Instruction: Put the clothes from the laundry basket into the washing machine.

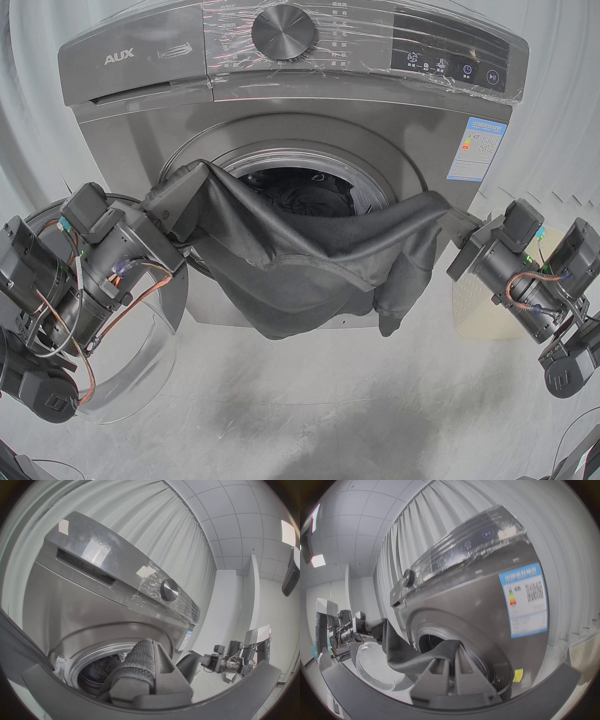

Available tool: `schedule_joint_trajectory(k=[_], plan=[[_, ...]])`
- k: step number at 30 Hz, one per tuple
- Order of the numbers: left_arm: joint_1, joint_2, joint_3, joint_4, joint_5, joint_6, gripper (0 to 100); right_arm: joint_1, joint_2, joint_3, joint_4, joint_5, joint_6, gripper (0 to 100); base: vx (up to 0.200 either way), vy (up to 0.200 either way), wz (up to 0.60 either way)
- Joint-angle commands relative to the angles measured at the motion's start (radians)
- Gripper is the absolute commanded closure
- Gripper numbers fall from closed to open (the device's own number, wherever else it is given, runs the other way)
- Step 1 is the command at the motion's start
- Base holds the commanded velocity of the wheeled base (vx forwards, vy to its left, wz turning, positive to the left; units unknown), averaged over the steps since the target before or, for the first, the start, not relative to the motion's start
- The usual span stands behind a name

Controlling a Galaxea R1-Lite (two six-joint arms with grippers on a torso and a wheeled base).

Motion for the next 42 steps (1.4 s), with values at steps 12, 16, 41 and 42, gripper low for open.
schedule_joint_trajectory(k=[12, 16, 41, 42], plan=[[-0.064, 0.050, -0.141, 0.020, 0.007, 0.002, 100, 0.134, 0.145, 0.252, 0.009, -0.004, -0.001, 0, 0.000, 0.000, 0.00], [-0.075, 0.048, -0.143, 0.020, 0.009, 0.004, 100, 0.152, 0.204, 0.245, 0.001, 0.027, -0.004, 0, 0.000, 0.000, 0.00], [-0.106, 0.038, -0.141, 0.018, 0.007, 0.004, 100, 0.232, 0.567, -0.251, 0.004, 0.041, -0.007, 0, 0.000, 0.000, 0.00], [-0.106, 0.036, -0.141, 0.018, 0.007, 0.004, 100, 0.233, 0.584, -0.279, 0.009, 0.041, -0.007, 0, 0.000, 0.000, 0.00]])
